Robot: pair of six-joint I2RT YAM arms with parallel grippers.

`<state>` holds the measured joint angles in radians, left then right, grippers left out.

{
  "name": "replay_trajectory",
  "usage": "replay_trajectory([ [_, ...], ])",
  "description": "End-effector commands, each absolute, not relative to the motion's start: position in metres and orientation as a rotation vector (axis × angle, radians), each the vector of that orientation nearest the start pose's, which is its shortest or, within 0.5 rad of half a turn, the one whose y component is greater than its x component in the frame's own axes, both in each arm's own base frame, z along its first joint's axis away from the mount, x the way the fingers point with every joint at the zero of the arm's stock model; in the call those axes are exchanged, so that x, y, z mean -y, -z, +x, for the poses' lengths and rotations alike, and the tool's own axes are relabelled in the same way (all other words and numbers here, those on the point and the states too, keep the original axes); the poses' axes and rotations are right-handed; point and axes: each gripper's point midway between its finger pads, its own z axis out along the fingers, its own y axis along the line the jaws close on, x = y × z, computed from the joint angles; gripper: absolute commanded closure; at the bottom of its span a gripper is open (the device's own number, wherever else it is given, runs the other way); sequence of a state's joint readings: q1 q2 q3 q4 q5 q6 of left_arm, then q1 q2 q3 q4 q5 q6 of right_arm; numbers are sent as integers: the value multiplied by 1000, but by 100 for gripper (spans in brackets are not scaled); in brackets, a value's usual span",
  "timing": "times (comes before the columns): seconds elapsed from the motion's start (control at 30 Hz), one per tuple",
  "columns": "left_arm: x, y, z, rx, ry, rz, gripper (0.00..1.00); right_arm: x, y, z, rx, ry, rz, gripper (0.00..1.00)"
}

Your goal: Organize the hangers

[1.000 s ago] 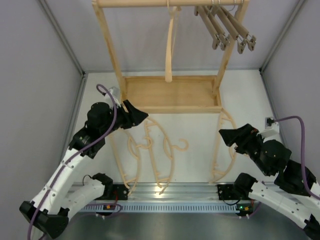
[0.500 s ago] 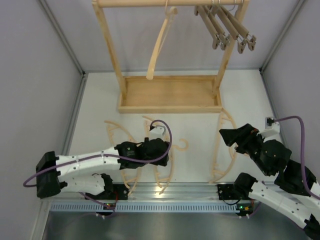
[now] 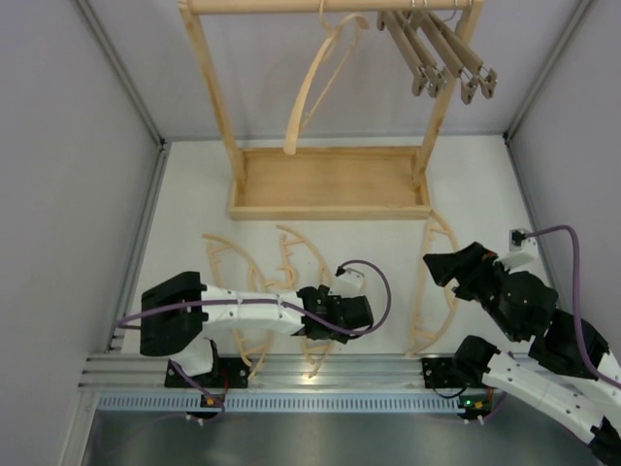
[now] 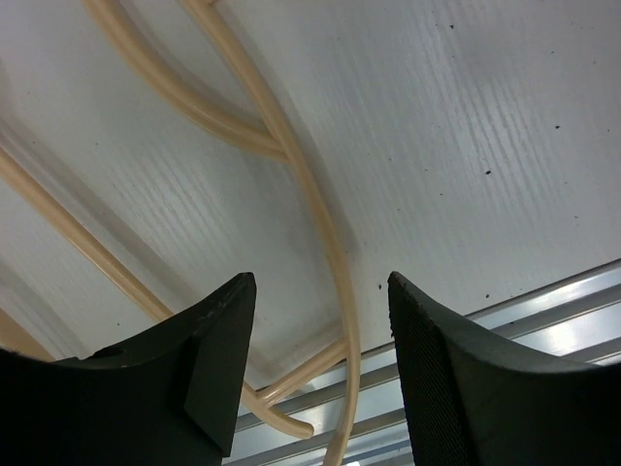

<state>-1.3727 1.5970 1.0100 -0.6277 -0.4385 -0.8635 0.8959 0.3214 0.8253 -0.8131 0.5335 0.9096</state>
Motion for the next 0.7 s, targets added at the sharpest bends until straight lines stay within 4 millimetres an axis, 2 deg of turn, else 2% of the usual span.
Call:
replay_trajectory([
  [0.0, 302, -45, 105, -2564, 127, 532, 39, -97, -270, 157, -1866, -747, 383, 19],
  [0.27, 301, -23, 80, -2602, 95, 637, 44, -99, -266, 157, -1878, -748, 385, 19],
  [0.4, 295, -10, 67, -2645, 104, 654, 53, -99, -262, 156, -1883, -745, 387, 19],
  [0.67, 289, 13, 55, -2700, 157, 652, 71, -98, -263, 155, -1878, -758, 390, 19],
])
